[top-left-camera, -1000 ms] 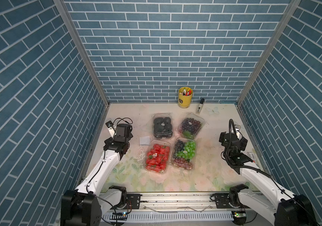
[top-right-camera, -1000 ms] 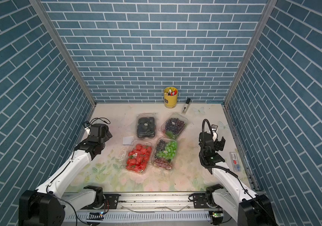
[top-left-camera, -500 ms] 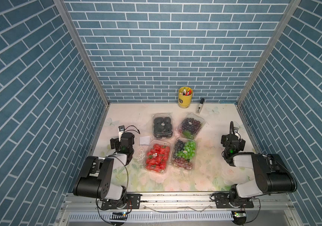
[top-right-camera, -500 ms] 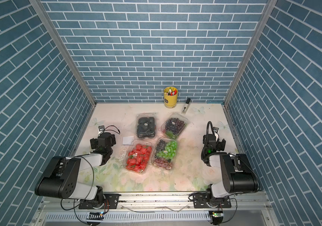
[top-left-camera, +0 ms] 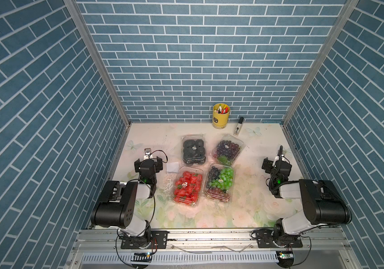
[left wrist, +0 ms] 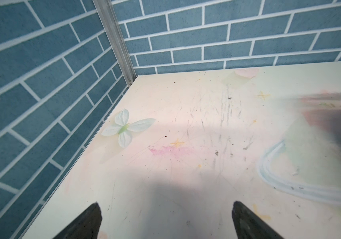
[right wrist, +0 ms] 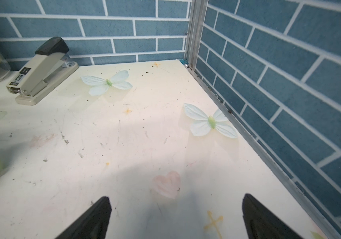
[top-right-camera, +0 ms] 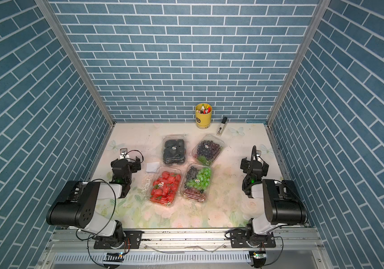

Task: Label fruit boxes
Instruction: Reset both arms

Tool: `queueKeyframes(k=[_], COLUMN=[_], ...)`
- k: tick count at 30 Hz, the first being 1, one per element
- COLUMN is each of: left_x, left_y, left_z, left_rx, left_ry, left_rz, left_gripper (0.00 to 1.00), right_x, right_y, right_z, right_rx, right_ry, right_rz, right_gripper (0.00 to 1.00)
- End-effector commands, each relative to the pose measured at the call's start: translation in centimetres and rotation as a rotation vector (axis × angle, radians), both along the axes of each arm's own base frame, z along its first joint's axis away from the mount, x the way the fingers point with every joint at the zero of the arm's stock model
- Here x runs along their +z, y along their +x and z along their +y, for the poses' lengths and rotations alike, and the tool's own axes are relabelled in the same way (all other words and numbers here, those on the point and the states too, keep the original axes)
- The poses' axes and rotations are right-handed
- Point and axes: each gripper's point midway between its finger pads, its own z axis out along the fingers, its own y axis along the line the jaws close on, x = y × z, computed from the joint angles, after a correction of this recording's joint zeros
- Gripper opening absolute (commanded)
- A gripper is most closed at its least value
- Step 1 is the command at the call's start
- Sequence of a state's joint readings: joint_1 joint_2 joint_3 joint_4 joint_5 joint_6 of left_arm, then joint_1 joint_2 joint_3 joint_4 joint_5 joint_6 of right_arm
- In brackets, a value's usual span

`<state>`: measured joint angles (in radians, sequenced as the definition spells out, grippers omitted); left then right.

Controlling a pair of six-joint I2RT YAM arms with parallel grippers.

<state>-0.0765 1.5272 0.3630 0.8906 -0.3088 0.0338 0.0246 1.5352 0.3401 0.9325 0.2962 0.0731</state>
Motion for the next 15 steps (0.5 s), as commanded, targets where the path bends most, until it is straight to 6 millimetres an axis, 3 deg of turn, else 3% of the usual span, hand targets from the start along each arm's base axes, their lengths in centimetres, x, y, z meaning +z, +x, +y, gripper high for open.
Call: queueKeyframes(k=[1,12,13,15], left_x=[0.4,0.4,0.4,0.4], left_y=[0.3,0.4,0.4,0.4], left_z=[-0.4,-0.6,-0.6,-0.6], left_rx=[-0.029,-0.044,-0.044,-0.044], left_ry=[0.004,0.003,0.004,0.004], left_rz=[-0.014,-0.015,-0.015,-0.014], left_gripper=[1.0,1.0,1.0,1.0], right_x=[0.7,0.5,0.5,0.2], right_y=[0.7,0.7,0.8,0.8], right_z=[0.2,0.2,0.9,4.9], right_rx=[0.019,0.021,0.068,0.351], right_ry=[-0.003,0.003,0.007,0.051], right_rz=[-0.02,-0.012,-0.011,0.002], right_gripper=[0.99,0.99,0.99,0.99])
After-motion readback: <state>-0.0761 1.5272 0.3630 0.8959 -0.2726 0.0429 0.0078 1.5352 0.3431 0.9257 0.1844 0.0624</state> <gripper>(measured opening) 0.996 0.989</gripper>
